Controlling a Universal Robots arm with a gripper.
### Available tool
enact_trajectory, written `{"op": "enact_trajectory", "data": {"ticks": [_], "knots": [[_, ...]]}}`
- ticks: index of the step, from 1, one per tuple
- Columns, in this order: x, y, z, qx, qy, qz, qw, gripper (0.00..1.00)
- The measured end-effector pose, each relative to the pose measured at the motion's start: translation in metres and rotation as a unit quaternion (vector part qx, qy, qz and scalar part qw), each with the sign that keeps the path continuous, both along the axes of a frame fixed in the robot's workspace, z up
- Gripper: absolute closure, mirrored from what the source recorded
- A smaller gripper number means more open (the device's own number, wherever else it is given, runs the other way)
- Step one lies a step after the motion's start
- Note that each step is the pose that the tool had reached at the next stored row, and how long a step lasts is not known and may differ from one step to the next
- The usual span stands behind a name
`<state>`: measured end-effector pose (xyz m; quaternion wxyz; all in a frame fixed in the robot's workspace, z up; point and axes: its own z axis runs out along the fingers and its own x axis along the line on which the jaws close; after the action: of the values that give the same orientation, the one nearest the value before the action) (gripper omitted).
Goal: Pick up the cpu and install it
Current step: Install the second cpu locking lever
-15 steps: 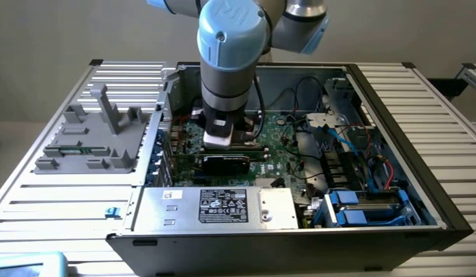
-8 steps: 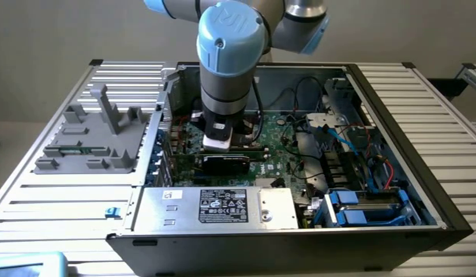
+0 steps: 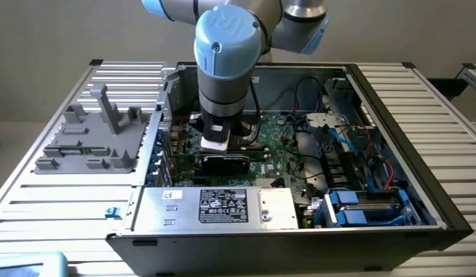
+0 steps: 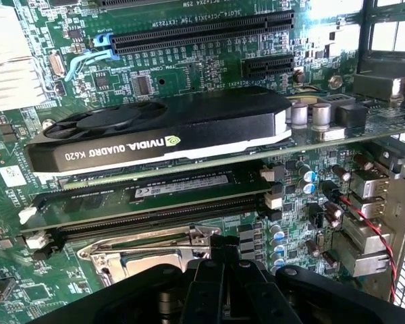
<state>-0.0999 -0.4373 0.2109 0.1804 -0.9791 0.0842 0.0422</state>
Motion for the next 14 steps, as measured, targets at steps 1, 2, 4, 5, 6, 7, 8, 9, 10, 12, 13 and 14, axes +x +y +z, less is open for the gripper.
{"op": "enact_trajectory", "data": {"ticks": [1,2,4,5,6,7,8,9,10,12,13,14], "knots": [[0.0,0.0,-0.0005,0.0002,0.0,0.0,1.0,0.89],[0.0,0.0,-0.0012,0.0004,0.0,0.0,1.0,0.89],[0.0,0.0,-0.0032,0.0006,0.0,0.0,1.0,0.89],[0.0,0.0,-0.0042,0.0008,0.0,0.0,1.0,0.89],[0.0,0.0,-0.005,0.0009,0.0,0.0,1.0,0.89],[0.0,0.0,-0.0058,0.001,0.0,0.0,1.0,0.89],[0.0,0.0,-0.0066,0.001,0.0,0.0,1.0,0.89],[0.0,0.0,-0.0075,0.0011,0.0,0.0,1.0,0.89],[0.0,0.0,-0.0083,0.0012,0.0,0.0,1.0,0.89],[0.0,0.0,-0.0097,0.0011,0.0,0.0,1.0,0.89],[0.0,0.0,-0.0103,0.0011,0.0,0.0,1.0,0.89],[0.0,0.0,-0.0109,0.0012,0.0,0.0,1.0,0.89]]}}
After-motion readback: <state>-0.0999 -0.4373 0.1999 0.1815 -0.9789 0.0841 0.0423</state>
